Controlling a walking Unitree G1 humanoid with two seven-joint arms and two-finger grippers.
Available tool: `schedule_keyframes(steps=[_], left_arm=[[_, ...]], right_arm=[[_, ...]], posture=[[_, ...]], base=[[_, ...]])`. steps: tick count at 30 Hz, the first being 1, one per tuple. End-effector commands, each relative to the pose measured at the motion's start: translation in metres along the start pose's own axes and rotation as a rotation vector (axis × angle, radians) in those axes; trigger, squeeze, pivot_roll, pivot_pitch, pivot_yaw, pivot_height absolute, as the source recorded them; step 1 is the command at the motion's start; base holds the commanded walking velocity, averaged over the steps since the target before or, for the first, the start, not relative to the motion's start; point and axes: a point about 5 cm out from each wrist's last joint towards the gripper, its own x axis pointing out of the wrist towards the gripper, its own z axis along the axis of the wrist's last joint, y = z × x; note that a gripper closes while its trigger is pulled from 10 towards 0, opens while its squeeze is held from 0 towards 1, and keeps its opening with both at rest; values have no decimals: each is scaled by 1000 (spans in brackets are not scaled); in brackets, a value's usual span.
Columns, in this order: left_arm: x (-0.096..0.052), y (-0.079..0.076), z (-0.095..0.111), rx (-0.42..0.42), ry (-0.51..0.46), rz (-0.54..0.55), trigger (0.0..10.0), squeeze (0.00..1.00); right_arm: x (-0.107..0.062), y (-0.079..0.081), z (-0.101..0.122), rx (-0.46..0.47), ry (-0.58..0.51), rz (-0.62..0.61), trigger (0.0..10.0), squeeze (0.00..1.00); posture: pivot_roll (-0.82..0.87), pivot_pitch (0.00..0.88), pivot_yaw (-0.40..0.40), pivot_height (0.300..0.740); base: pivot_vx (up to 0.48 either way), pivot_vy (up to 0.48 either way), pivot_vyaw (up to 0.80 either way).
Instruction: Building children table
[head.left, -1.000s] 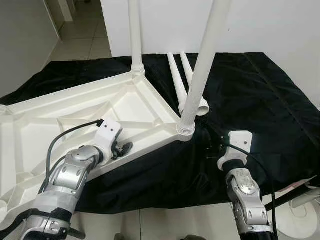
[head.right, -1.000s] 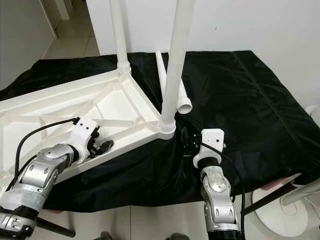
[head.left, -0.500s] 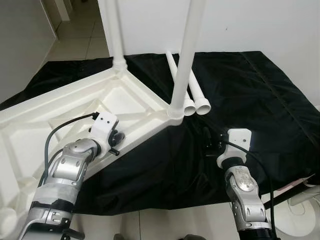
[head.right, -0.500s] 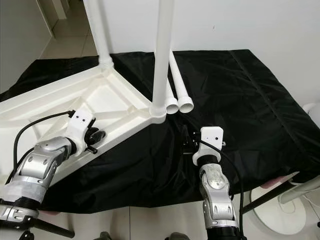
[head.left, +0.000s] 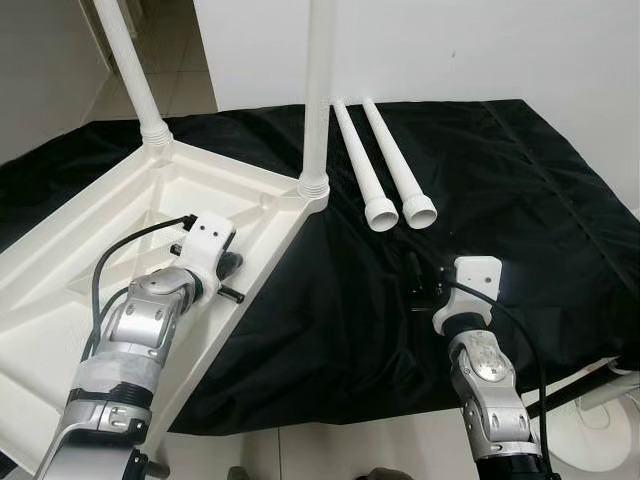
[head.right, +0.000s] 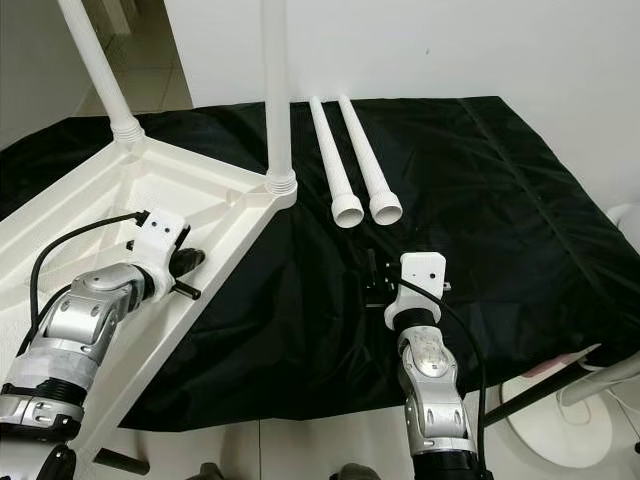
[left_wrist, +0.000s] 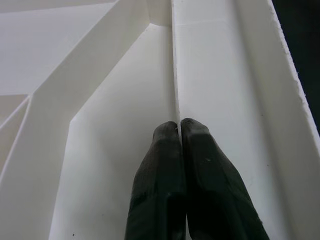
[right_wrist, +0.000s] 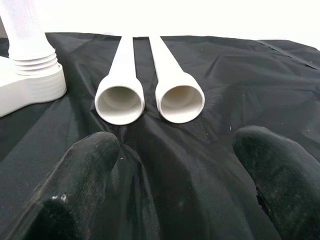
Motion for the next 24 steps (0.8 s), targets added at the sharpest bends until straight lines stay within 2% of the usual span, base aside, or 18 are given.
schedule_keyframes(steps=[1, 3, 4, 5, 6, 9, 10, 14, 17, 20, 21, 24], left_arm=[[0, 10, 4, 24, -26, 234, 10000, 0], [0, 4, 8, 31, -58, 197, 10000, 0], [0, 1, 11, 30, -82, 175, 10000, 133], [0, 1, 11, 30, -82, 175, 10000, 133], [-1, 0, 13, 15, -100, 151, 10000, 1000], [-4, -2, 19, 8, -147, 109, 10000, 1000], [-6, -2, 22, 17, -170, 98, 10000, 0], [-8, 0, 27, 11, -199, 92, 10000, 0], [-15, 11, 35, -28, -247, 88, 10000, 0], [-18, 15, 36, -28, -256, 86, 10000, 0], [-28, 25, 32, 32, -251, 81, 10000, 0], [-37, 34, 26, 63, -233, 60, 10000, 0]], right_arm=[[1, 0, 0, 3, -2, -8, 10000, 0], [1, 1, 0, 3, -2, -8, 10000, 0], [1, 1, -1, 3, -1, -9, 10000, 0], [1, 1, -1, 3, -1, -9, 10000, 0], [1, 1, -1, 3, 0, -9, 10000, 0], [1, 2, -2, 3, 1, -8, 10000, 0], [1, 2, -2, 3, 2, -7, 10000, 0], [2, 3, -2, 3, 2, -7, 10000, 0], [3, 3, -2, 2, 0, -10, 10000, 0], [3, 3, -2, 2, -1, -11, 10000, 0], [3, 3, -3, 2, 0, -13, 10000, 0], [3, 3, -4, 2, 1, -12, 10000, 0]], posture=[[-91, 0, 48, 740], [-89, 0, 48, 740], [-89, 0, 48, 740], [-89, 0, 48, 740], [-87, 0, 46, 740], [-84, 0, 47, 740], [-84, 0, 47, 740], [-82, 0, 47, 740], [-80, 0, 48, 740], [-79, 0, 48, 740], [-75, 0, 48, 740], [-71, 0, 47, 740]], base=[[0, 0, 0], [0, 0, 0], [0, 0, 0], [0, 0, 0], [0, 0, 0], [0, 0, 0], [0, 0, 0], [0, 0, 0], [0, 0, 0], [0, 0, 0], [0, 0, 0], [0, 0, 0]])
